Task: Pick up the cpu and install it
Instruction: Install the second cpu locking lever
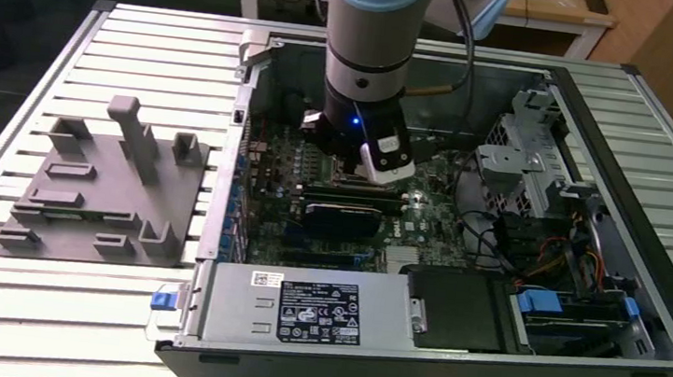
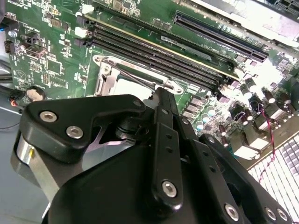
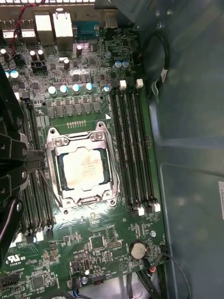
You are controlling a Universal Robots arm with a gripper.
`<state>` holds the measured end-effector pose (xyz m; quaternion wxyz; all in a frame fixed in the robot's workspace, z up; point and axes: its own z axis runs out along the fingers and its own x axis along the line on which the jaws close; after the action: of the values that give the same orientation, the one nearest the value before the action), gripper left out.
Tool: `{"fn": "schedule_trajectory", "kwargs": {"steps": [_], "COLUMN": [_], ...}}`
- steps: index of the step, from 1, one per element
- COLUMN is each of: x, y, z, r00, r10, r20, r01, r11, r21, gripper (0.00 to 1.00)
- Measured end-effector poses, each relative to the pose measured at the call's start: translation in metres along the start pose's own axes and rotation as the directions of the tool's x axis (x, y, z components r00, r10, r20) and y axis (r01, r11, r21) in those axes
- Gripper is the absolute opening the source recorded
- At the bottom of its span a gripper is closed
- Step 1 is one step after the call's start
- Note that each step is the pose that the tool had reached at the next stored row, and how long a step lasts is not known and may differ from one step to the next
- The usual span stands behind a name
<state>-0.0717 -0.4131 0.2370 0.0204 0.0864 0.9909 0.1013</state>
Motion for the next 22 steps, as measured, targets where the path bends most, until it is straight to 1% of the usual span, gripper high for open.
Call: {"fn": "schedule_trajectory", "kwargs": {"steps": [5,10,18,20,22], "x": [0.0011,0.0071,0.0083,0.0093,0.0103], "y": [-0.0014,-0.0034,-0.0094,-0.0105,-0.0116], "z": [0.0058,0.0104,0.0178,0.0195,0.0213], "r00": [1.0,1.0,1.0,1.0,1.0], "r10": [0.0,0.003,0.004,0.004,0.004], "r20": [0.0,0.0005,0.0008,0.0001,-0.001], "r01": [0.0,-0.003,-0.004,-0.004,-0.004], "r11": [1.0,1.0,1.0,1.0,0.9999], "r21": [0.0,0.0001,-0.0004,-0.0037,-0.0095], "gripper": [0.11,0.11,0.11,0.11,0.11]}}
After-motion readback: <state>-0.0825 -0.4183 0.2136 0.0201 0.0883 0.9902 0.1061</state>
